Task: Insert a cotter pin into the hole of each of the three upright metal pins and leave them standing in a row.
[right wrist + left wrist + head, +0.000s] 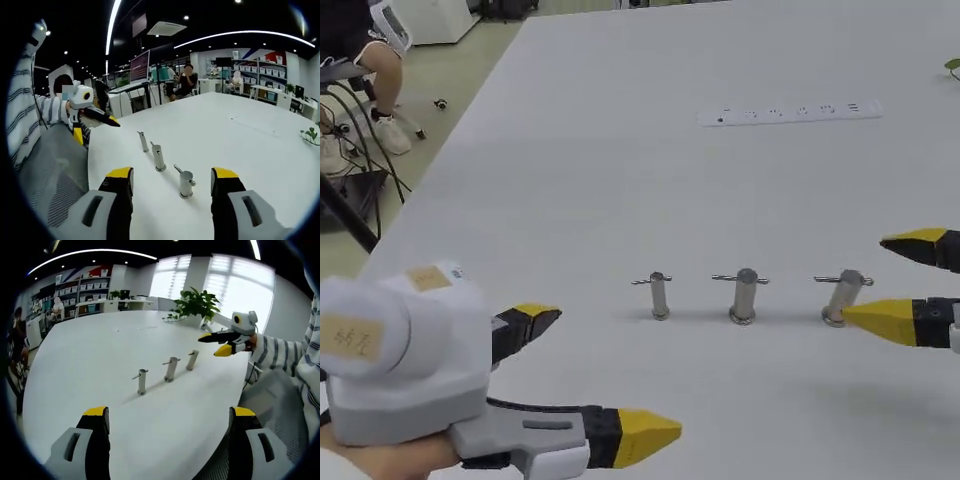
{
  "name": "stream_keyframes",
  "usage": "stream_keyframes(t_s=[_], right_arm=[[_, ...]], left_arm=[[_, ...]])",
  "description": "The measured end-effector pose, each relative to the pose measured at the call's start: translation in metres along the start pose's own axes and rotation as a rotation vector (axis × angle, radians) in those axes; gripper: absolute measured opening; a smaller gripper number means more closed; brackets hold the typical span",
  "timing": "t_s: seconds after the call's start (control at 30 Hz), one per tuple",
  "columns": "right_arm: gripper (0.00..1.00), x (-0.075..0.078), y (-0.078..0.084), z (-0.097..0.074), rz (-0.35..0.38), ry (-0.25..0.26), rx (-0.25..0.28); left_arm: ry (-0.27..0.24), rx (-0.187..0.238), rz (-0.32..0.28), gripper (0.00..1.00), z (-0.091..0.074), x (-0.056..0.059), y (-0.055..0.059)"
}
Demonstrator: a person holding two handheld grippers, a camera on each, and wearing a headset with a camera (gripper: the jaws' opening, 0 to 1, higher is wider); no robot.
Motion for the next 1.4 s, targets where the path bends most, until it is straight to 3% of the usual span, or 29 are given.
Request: stream_keyframes(t_s=[0.2, 0.47, 0.97, 1.1, 1.2, 1.4], right_arm=[[0.73, -0.008, 0.004, -0.014, 0.091, 0.045, -0.019], [0.79, -0.02, 0.008, -0.025, 0.166, 0.098, -0.025], [0.91, -0.041, 0.024, -0.028, 0.299, 0.125, -0.094], [0.91, -0.043, 0.026, -0.028, 0.299, 0.138, -0.111], [0.91, -0.043, 0.025, -0.029, 0.299, 0.145, -0.125], [0.91, -0.04, 0.029, -0.031, 0.265, 0.168, -0.162]], left_arm=[[0.01, 0.012, -0.015, 0.99, 0.001, 0.003, 0.0], [0.011, 0.019, -0.027, 0.99, 0.0, 0.005, 0.001], [0.006, 0.029, -0.057, 0.99, 0.001, 0.005, 0.002], [0.009, 0.023, -0.064, 0.99, 0.002, 0.005, 0.002], [0.012, -0.004, -0.072, 0.95, 0.003, 0.005, 0.004], [-0.003, -0.008, -0.088, 0.96, 0.002, 0.005, 0.008]])
Point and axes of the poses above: the centre of the closed fingertips' face, and the gripper's own axes: z roughly forward along the fingers, x roughly to its right, y roughly out of its underside, the point moved 7 cm from there along -z, roughly backward along the fingers, and after that the axes turned 12 degrees about y, right-handed, at the moved point
